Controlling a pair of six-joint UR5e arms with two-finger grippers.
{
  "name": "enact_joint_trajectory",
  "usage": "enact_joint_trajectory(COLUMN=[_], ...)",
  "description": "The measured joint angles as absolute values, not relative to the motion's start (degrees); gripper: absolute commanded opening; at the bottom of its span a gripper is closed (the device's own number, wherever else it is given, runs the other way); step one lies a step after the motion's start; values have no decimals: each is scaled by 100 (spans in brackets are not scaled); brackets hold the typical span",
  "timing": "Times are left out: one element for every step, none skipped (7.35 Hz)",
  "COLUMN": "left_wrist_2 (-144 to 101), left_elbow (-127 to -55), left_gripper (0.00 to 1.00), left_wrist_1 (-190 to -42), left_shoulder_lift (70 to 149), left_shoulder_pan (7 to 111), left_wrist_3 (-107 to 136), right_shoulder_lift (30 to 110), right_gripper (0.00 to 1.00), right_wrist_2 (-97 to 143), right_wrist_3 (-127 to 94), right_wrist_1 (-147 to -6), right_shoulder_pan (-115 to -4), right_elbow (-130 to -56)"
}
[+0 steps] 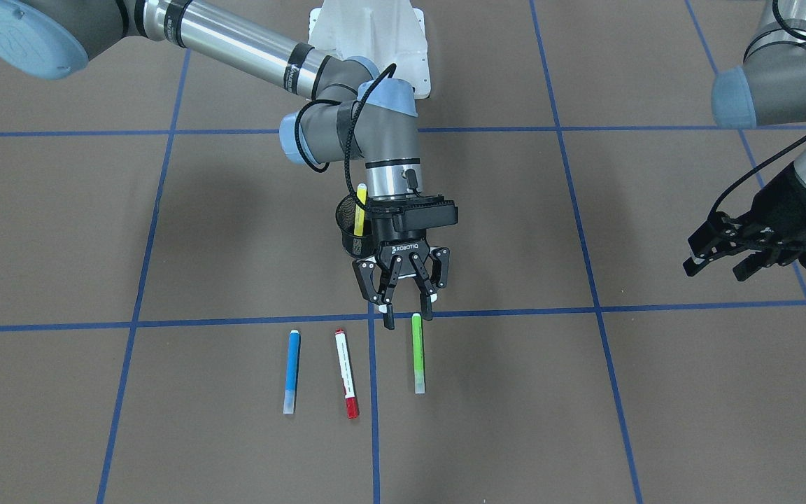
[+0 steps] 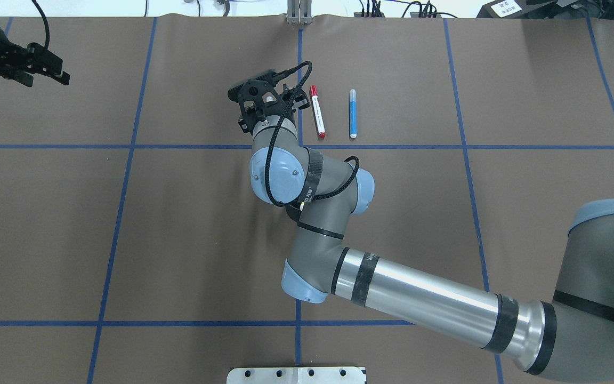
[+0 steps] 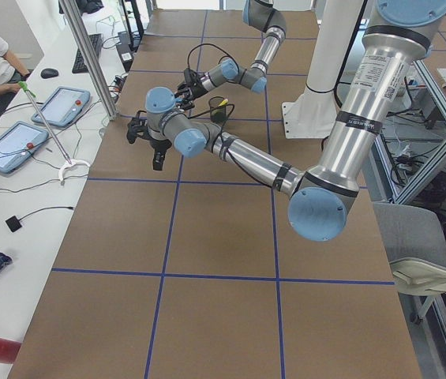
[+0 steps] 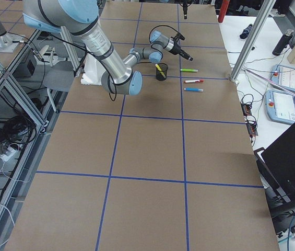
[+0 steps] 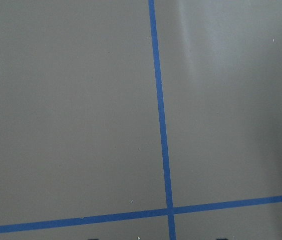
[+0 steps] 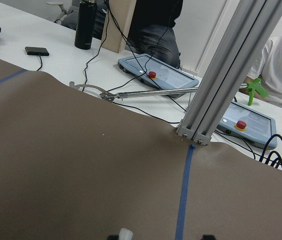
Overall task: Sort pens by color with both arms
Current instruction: 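Lay the green pen beside the white marker and open the right gripper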
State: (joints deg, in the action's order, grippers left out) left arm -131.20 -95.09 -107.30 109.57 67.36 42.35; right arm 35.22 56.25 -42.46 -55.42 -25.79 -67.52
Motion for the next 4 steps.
enact_joint_trajectory(left_wrist_2=[-13094, -13018, -12894, -12704], left_elbow=[-9462, -9443, -9448, -9463], left_gripper=[99, 99, 99, 99], left_wrist_1=[-10719, -10705, -10687, -10676], left_shoulder_lift=[11077, 11245, 11444, 11668], left_shoulder_pan=[6652, 6505, 6316, 6064], left_wrist_3=[4521, 4932, 5396, 5909], right_shoulder_lift=[3661, 3945, 4404, 4910], right_gripper=[83, 88, 92, 97], right_wrist_2=[5995, 6599, 7420, 8264], right_wrist_3=[-4209, -4211, -4220, -4223], right_wrist_1=[-5698, -5831, -5897, -5955], right_shoulder_pan=[-2723, -3019, -3441, -3891], right_elbow=[-7115, -7595, -8146, -8629])
